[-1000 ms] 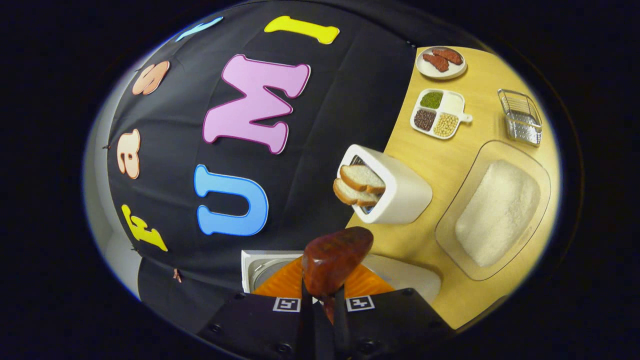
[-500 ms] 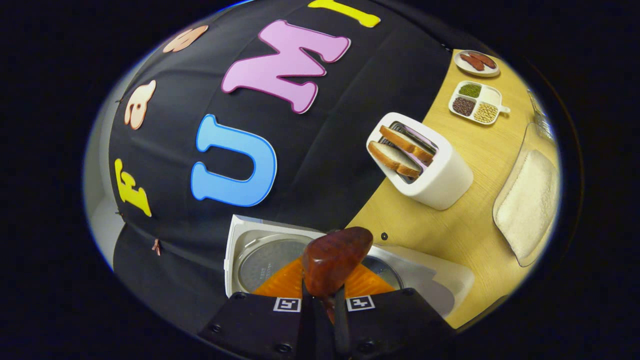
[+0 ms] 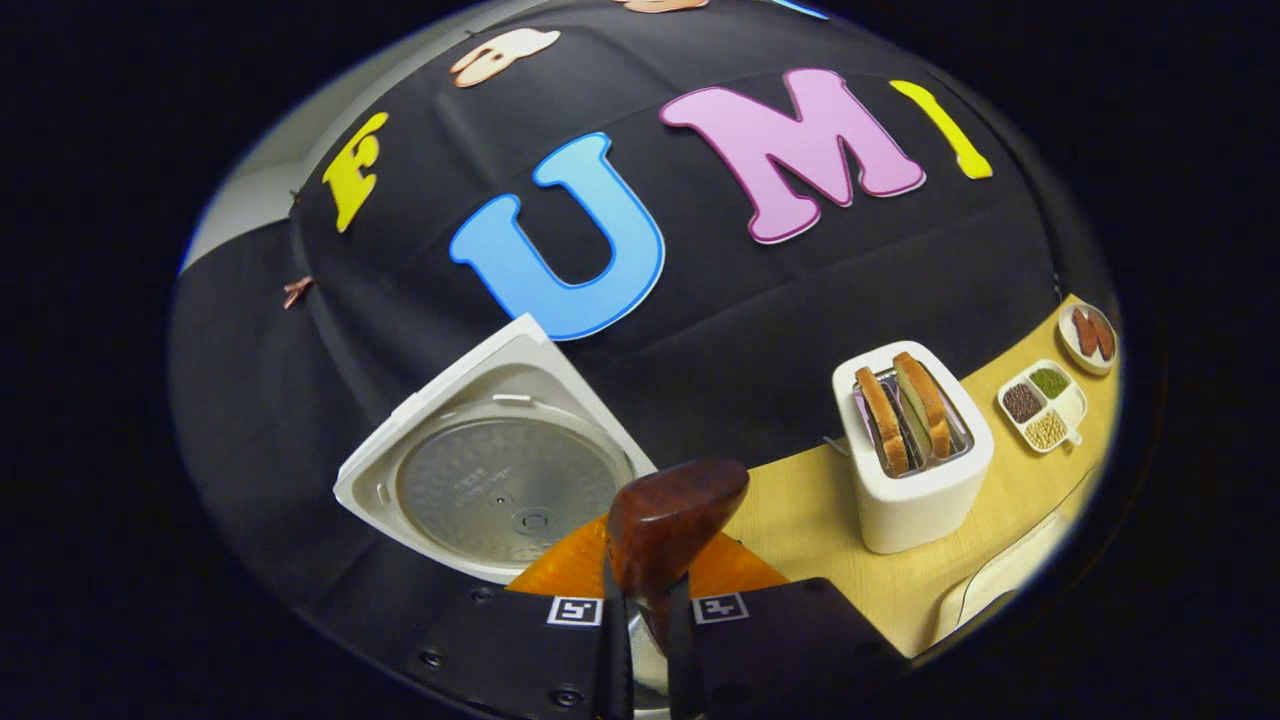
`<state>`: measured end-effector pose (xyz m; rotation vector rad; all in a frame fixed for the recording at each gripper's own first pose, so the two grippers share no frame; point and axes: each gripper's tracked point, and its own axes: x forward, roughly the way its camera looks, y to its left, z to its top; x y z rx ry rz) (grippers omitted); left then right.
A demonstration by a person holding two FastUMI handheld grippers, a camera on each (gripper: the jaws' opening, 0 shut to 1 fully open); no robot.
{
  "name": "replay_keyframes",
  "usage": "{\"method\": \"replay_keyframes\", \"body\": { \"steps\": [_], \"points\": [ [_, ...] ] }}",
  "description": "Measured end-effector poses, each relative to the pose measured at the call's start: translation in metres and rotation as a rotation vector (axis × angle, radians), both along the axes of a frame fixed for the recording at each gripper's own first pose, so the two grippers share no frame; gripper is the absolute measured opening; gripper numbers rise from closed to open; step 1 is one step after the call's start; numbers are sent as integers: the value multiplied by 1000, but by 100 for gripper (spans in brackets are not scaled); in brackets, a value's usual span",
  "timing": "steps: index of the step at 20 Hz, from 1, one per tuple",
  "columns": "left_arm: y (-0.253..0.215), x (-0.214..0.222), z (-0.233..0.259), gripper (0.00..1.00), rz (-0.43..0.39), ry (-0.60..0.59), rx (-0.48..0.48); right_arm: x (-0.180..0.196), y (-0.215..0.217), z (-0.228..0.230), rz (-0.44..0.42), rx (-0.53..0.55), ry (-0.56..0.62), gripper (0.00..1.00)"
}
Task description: Close the left gripper, press the button to open the rice cooker; take a wooden spoon from the chopstick holder with the right hand, scoop a spoonful of rice and pour it into the rice cooker, then put the wooden spoon back into the chopstick holder.
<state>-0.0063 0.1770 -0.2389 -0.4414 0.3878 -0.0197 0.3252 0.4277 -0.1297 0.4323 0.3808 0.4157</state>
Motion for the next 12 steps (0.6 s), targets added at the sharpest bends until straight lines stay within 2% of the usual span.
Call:
{"method": "replay_keyframes", "body": {
  "steps": [3,6,11,12],
  "points": [
    [6,4,4,96,-10,-4,16,-2,8,1,54,-117,-112,18],
    [12,3,10,96,3,-21,25,-11,26,1,143,-229,-222,18],
    [17,4,11,97,2,-30,54,-37,60,1,316,-314,-336,18],
    [19,4,12,96,6,-31,65,-40,64,1,343,-342,-374,13]
  ]
}}
